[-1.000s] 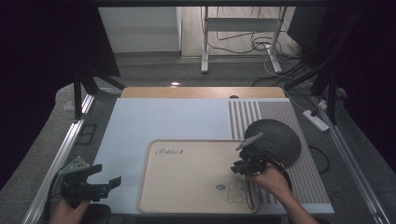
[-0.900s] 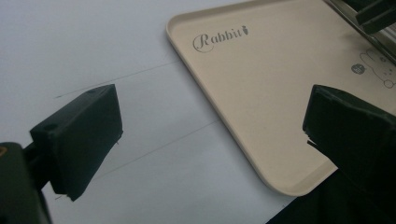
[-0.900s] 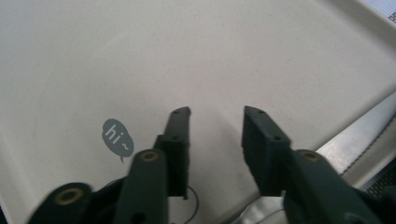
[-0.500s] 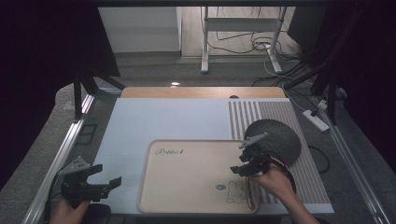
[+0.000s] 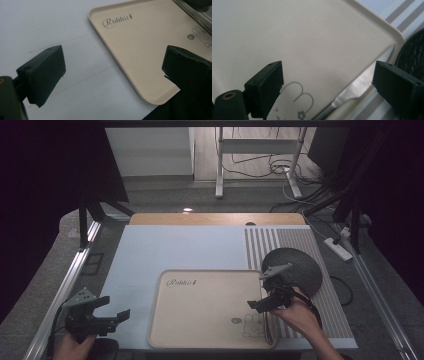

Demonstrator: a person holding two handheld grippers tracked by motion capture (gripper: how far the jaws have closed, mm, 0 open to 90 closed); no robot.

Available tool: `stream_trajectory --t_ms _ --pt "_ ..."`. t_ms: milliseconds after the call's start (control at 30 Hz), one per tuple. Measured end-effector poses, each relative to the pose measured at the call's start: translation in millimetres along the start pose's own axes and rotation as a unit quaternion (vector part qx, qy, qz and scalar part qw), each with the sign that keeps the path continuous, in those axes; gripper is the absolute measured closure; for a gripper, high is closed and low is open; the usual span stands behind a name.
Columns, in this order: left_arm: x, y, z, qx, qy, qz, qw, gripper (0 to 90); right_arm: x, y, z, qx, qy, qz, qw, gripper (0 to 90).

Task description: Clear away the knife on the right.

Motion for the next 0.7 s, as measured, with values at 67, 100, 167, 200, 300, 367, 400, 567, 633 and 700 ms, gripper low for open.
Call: stream_trajectory --t_ms 67,100,167,200,300,367,400,567,633,700 --pt "0.1 0.0 0.0 -0.001 -0.001 -0.001 1.0000 4.9 -3.7 -2.4 -1.4 -0.001 0.001 0.001 1.0000 5.1" --pt "0.1 -0.1 0.1 -0.001 -0.001 -0.001 1.0000 4.9 -5.0 -3.3 -2.3 0.000 0.006 0.000 1.0000 2.2" --pt "0.1 0.0 0.1 -0.001 -0.001 -0.001 1.0000 4.9 -5.9 -5.1 -5.9 -0.005 0.011 -0.012 0.9999 0.2" --pt "0.1 0.1 0.1 -0.001 -0.001 0.000 1.0000 4.9 -6.4 -5.9 -8.2 -0.010 0.013 -0.016 0.9997 0.0" --pt "0.2 0.3 -0.2 0.000 -0.001 0.000 1.0000 4.9 -8.2 -7.7 -13.2 -0.028 0.017 -0.023 0.9992 0.0" --pt "0.3 0.4 -0.1 0.000 -0.001 0.000 1.0000 4.9 -8.9 -7.4 -14.3 -0.032 0.013 -0.022 0.9991 0.0" --pt "0.2 0.3 -0.1 0.000 -0.001 0.000 1.0000 4.9 -9.0 -6.9 -13.8 -0.032 0.011 -0.022 0.9992 0.0" --pt "0.2 0.2 0.1 -0.001 -0.001 0.000 1.0000 4.9 -9.5 -5.4 -11.5 -0.035 0.002 -0.020 0.9992 0.0" --pt "0.2 0.0 0.2 -0.001 -0.002 -0.001 1.0000 4.9 -10.5 -6.7 -12.2 -0.038 0.002 -0.023 0.9990 0.0" --pt "0.1 0.1 0.3 -0.001 -0.002 -0.001 1.0000 4.9 -13.4 -9.3 -13.3 -0.041 0.006 -0.026 0.9988 0.0"
Point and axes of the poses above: each handheld gripper's, and its own axes: y roughly forward along the jaws, x roughly out of its top, z roughly to its left, the point moved 10 cm from there along y, roughly forward along the jaws, and after that the axes turned 4 degrees about -z, right-handed, at the moved point
